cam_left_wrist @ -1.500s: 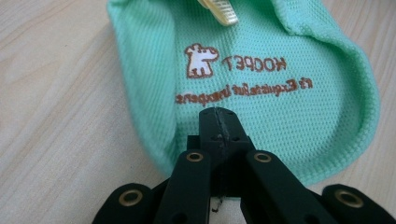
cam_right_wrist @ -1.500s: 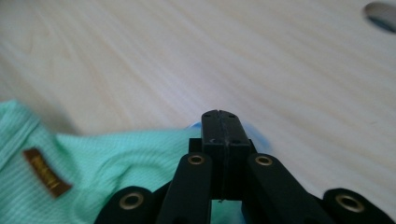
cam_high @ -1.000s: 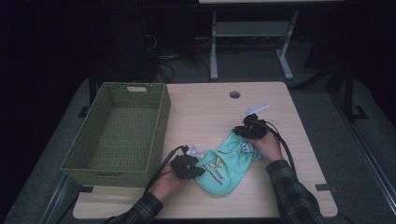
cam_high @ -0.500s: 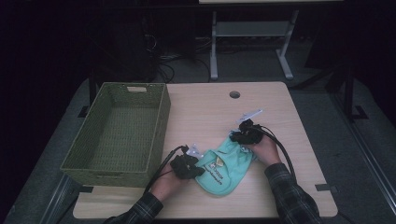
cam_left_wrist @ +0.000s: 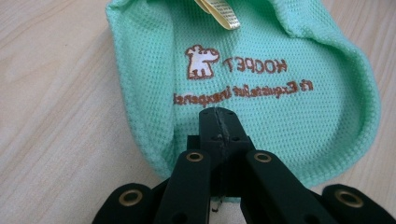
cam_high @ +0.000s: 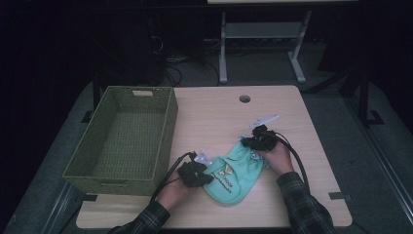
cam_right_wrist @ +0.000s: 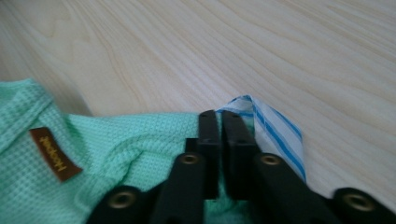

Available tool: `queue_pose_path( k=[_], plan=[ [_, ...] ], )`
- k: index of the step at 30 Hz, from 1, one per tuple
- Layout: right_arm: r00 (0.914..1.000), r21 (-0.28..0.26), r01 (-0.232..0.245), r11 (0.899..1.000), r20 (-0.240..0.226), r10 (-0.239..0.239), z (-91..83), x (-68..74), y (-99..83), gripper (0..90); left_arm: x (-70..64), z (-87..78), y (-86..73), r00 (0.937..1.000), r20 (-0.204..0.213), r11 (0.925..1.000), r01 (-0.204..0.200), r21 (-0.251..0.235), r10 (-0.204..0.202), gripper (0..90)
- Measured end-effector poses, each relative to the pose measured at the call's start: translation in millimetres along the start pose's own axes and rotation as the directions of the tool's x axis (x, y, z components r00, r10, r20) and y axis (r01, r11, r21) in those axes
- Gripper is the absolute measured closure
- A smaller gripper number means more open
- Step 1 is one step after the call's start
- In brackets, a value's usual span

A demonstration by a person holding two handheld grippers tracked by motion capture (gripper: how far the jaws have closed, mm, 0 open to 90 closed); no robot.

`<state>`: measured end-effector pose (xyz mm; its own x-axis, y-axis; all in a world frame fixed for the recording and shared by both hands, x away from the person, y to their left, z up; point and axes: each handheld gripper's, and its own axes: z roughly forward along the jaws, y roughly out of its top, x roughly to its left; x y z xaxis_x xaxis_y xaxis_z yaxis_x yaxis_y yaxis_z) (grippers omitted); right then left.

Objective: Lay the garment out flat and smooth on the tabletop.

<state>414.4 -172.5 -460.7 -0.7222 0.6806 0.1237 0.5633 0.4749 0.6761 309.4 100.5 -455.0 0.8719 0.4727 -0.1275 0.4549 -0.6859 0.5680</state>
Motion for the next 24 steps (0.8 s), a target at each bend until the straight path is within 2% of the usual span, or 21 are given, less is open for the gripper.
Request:
queue_pose_path(
  k=[6, 9, 12, 13, 15, 21, 24],
  plan=[
    [0.9993, 0.029, 0.004, 1.0, -0.038, -0.003, -1.4, 0.6, -5.3, 69.8, 0.1, 0.0, 0.0, 1.0, 0.001, 1.0, 0.002, 0.0, -0.002, 89.8],
    [0.9989, 0.033, 0.04, 0.999, -0.026, -0.039, -0.1, 3.5, -5.7, 66.8, -0.5, 0.6, -0.1, 0.9999, 0.001, 0.9999, 0.012, -0.009, -0.012, 89.8],
    [0.9985, 0.041, 0.049, 0.998, -0.026, -0.048, -0.7, 5.7, -4.5, 64.9, 0.2, 0.1, -0.1, 1.0, 0.001, 1.0, 0.003, -0.002, -0.003, 89.8],
    [0.998, 0.041, 0.059, 0.997, -0.026, -0.058, -0.1, 6.7, -4.5, 63.6, -0.4, 0.7, -0.2, 0.9999, 0.002, 0.9998, 0.013, -0.011, -0.013, 89.8],
    [0.9974, 0.044, 0.07, 0.997, -0.02, -0.069, 0.6, 8.3, -4.8, 65.5, -0.1, 0.7, -0.3, 0.9999, 0.005, 0.9999, 0.013, -0.011, -0.013, 89.8],
    [0.9945, 0.043, 0.102, 0.994, 0.02, -0.103, 2.9, 11.4, -5.1, 83.3, 0.1, 0.1, -0.1, 1.0, 0.0, 1.0, 0.003, -0.002, -0.003, 89.8],
    [0.9975, 0.031, 0.07, 0.997, 0.009, -0.07, 2.6, 9.1, -4.8, 86.4, -0.1, 0.4, -0.2, 1.0, 0.002, 1.0, 0.007, -0.006, -0.007, 89.8]
  ],
)
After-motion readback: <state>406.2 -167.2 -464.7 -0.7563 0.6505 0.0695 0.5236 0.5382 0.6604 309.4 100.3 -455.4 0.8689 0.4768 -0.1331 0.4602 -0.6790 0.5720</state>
